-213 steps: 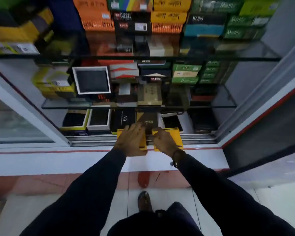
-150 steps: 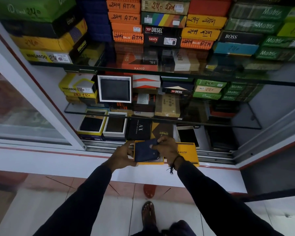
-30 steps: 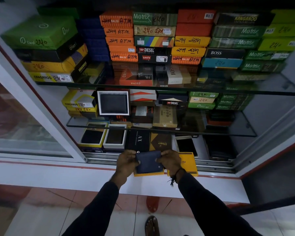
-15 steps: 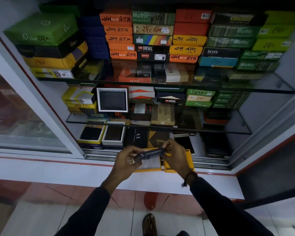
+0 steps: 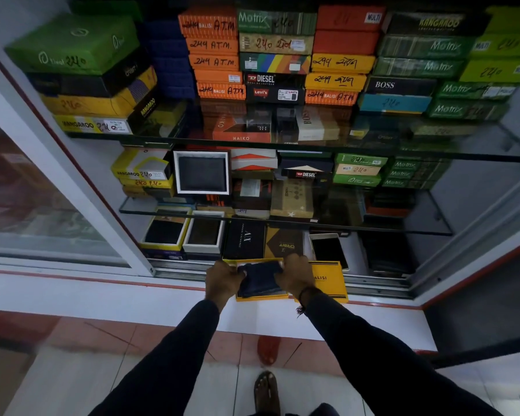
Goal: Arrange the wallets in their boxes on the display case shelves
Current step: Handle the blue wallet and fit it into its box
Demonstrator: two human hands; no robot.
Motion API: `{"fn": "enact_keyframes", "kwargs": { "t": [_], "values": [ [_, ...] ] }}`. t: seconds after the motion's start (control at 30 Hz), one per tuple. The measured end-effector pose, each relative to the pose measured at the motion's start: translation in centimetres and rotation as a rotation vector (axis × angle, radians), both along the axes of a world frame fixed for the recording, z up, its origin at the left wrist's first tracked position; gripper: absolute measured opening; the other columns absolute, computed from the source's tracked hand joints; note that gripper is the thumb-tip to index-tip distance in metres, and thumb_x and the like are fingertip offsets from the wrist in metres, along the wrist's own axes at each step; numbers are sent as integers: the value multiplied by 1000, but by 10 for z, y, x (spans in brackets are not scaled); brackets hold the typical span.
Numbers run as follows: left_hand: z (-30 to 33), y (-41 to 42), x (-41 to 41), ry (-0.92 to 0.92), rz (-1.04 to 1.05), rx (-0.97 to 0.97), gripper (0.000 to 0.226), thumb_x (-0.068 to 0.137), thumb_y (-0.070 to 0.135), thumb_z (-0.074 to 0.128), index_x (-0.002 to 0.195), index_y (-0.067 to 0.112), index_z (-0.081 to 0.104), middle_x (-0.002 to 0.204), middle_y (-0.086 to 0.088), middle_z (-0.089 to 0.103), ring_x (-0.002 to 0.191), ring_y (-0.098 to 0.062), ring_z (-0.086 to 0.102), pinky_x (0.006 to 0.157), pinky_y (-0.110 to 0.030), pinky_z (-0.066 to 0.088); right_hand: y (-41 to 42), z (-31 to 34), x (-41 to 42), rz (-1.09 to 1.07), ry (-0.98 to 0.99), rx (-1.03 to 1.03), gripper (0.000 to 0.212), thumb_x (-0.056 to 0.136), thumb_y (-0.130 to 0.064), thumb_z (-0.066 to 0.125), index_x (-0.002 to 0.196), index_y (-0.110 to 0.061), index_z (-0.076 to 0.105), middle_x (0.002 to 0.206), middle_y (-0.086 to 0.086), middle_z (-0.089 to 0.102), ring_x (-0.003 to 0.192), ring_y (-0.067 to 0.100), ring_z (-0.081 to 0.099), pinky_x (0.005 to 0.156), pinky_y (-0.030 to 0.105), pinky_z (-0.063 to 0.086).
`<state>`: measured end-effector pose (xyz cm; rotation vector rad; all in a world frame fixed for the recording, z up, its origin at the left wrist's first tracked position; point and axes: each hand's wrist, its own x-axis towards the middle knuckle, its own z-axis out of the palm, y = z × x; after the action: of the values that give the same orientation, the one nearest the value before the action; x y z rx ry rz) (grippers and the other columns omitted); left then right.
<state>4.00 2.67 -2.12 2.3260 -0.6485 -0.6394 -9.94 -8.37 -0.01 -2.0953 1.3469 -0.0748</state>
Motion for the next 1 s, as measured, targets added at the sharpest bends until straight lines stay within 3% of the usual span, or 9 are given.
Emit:
{"fn": "enact_keyframes", "kwargs": {
  "t": [0.1, 0.27, 0.37, 0.47, 0.63, 0.77, 0.9, 1.0],
  "values": [
    [-3, -4, -1, 99, -42, 40, 26, 93, 25, 65, 103, 2, 71, 102, -16, 74, 95, -32, 71, 78, -40, 61, 6, -2, 6, 1, 45, 31, 27, 83, -14, 69, 108, -4, 68, 110, 14, 71, 102, 29, 69, 80, 32, 59],
    [-7, 0, -5, 161, -3, 18, 29, 96, 29, 61, 105, 4, 73, 104, -16, 72, 95, -34, 70, 78, -48, 63, 12, -8, 5, -76, 36, -30, 29, 88, -22, 69, 112, -7, 67, 113, 11, 71, 104, 26, 69, 83, 32, 59],
    [-7, 3, -6, 173, 29, -23, 28, 95, 30, 64, 103, 5, 72, 101, -16, 73, 94, -36, 70, 78, -51, 62, 18, -10, 4, -14, 45, -128, 29, 92, -28, 63, 115, -10, 65, 114, 10, 69, 103, 24, 67, 86, 33, 58],
    [-8, 4, -8, 194, 32, -26, 27, 96, 30, 62, 106, 6, 71, 98, -14, 72, 92, -32, 70, 76, -45, 63, 21, -9, 4, -12, 32, -99, 33, 91, -28, 65, 119, -10, 63, 118, 10, 67, 109, 25, 65, 90, 35, 57],
    [-9, 5, -9, 335, 33, -51, 24, 99, 32, 58, 109, 12, 65, 102, -12, 70, 80, -19, 64, 52, -25, 49, 25, -10, 4, -32, 24, -124, 50, 90, -27, 68, 133, -13, 47, 121, 11, 66, 115, 28, 64, 92, 36, 57],
    [-10, 9, -7, 424, 63, -100, 15, 98, 33, 60, 104, 19, 61, 108, -12, 70, 82, -18, 63, 58, -28, 49, 24, -12, 4, -18, 29, -119, 60, 89, -24, 69, 139, -15, 37, 120, 12, 66, 113, 30, 65, 89, 36, 59],
    [-6, 13, -8, 506, -9, -111, 34, 88, 35, 73, 116, 19, 61, 112, -6, 71, 102, -27, 66, 63, -31, 51, 22, -9, 5, -39, 29, -64, 66, 86, -19, 73, 140, -15, 36, 123, 13, 63, 114, 31, 65, 86, 35, 57],
    [-6, 18, -6, 594, -68, -130, 41, 83, 22, 80, 118, 20, 58, 113, -3, 71, 102, -24, 66, 65, -30, 50, 19, -7, 5, -65, 32, -45, 71, 83, -17, 75, 142, -11, 35, 130, 14, 59, 119, 31, 62, 91, 35, 58]
  ]
}}
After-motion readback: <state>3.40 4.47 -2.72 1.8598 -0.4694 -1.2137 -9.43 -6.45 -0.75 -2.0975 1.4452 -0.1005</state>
